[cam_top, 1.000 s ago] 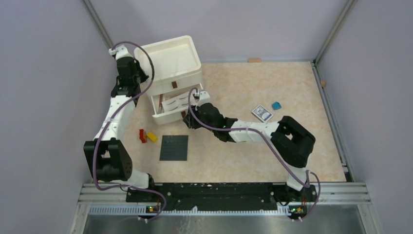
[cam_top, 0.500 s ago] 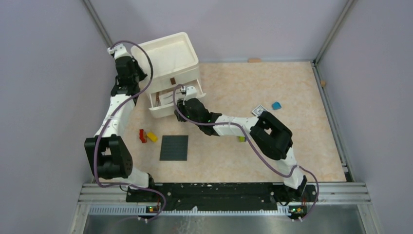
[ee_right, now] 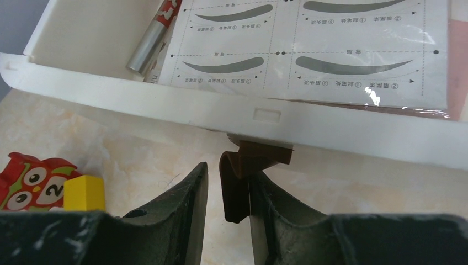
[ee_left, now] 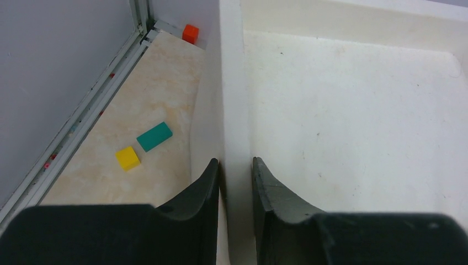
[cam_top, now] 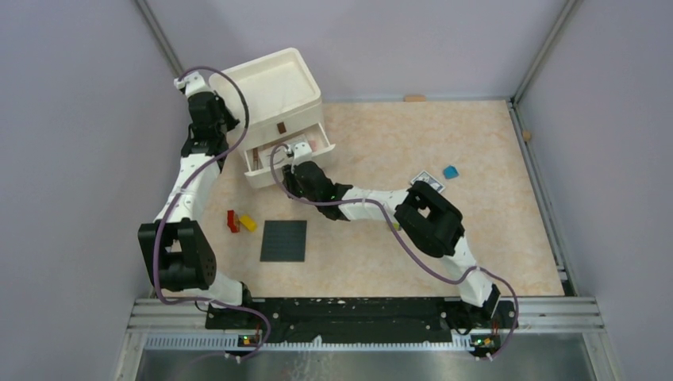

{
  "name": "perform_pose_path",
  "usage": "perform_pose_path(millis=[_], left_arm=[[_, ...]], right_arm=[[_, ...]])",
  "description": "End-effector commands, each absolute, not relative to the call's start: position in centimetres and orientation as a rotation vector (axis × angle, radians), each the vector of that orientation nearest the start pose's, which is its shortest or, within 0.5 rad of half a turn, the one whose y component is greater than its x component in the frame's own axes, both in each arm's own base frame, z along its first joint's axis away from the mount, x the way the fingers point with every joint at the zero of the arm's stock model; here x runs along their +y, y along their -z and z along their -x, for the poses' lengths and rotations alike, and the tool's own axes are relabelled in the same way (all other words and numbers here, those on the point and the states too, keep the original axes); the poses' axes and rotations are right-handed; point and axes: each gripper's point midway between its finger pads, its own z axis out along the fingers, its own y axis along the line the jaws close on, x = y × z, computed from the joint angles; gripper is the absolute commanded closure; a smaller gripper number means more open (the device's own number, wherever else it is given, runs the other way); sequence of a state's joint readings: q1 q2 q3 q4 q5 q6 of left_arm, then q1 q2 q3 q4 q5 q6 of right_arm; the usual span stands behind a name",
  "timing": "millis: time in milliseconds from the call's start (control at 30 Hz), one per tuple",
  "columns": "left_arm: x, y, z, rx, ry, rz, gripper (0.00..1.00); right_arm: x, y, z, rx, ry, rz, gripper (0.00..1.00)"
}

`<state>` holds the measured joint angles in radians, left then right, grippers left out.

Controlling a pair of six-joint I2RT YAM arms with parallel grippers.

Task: Organize the makeup
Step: Close the drawer in the storage box.

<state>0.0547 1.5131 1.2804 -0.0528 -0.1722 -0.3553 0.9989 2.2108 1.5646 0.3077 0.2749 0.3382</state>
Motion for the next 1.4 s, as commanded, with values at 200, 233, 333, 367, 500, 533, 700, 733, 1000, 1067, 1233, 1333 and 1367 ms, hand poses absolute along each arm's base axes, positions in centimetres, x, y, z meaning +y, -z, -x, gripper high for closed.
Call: perform_pose_path(millis=[200,233,333,367,500,533,700,733,1000,1067,1233,1333,1367], left_arm=[[0.5,-24.3,-47.2,1.917,0.195,0.42,1.0],[0.6,-24.3,-47.2,1.918,0.194,0.421,1.0],[0.5,-24.3,-47.2,1.918,0.196,0.419,1.0],[0.5,-24.2,-47.2,1.919,0.197,0.421,1.0],[0.4,-23.9,-47.3,1.922,0.204,0.421,1.0],[0.4,-23.9,-47.3,1.922,0.205,0.42,1.0],[0.4,-23.9,-47.3,1.92,0.206,0.419,1.0],[0.3,-23.9,-47.3,1.921,0.209,0.419,1.0],[0.3,-23.9,-47.2,1.921,0.21,0.419,1.0],[0.3,-23.9,-47.2,1.921,0.209,0.419,1.0],[0.2,-23.7,-47.2,1.924,0.214,0.419,1.0],[0.1,-23.6,-47.3,1.925,0.219,0.419,1.0],[0.0,-23.6,-47.3,1.925,0.222,0.418,1.0]], right_arm=[[45.2,-20.9,-45.2,1.611,-0.433,0.186,0.7],[44.8,-21.2,-45.5,1.608,-0.428,0.18,0.7],[43.8,-21.5,-46.4,1.607,-0.414,0.161,0.71],[43.5,-21.6,-46.6,1.604,-0.413,0.155,0.71],[43.4,-22.5,-47.3,1.587,-0.42,0.15,0.72],[43.5,-22.8,-47.4,1.58,-0.424,0.151,0.72],[44.3,-23.7,-47.8,1.557,-0.438,0.166,0.72],[44.5,-23.7,-48.0,1.554,-0.441,0.17,0.72],[48.1,-22.8,-48.4,1.572,-0.551,0.263,0.72],[49.1,-22.2,-48.4,1.585,-0.578,0.29,0.72],[50.5,-20.6,-48.4,1.631,-0.628,0.313,0.72],[49.8,-20.8,-47.8,1.616,-0.641,0.294,0.73],[49.5,-21.1,-47.5,1.603,-0.643,0.286,0.73]])
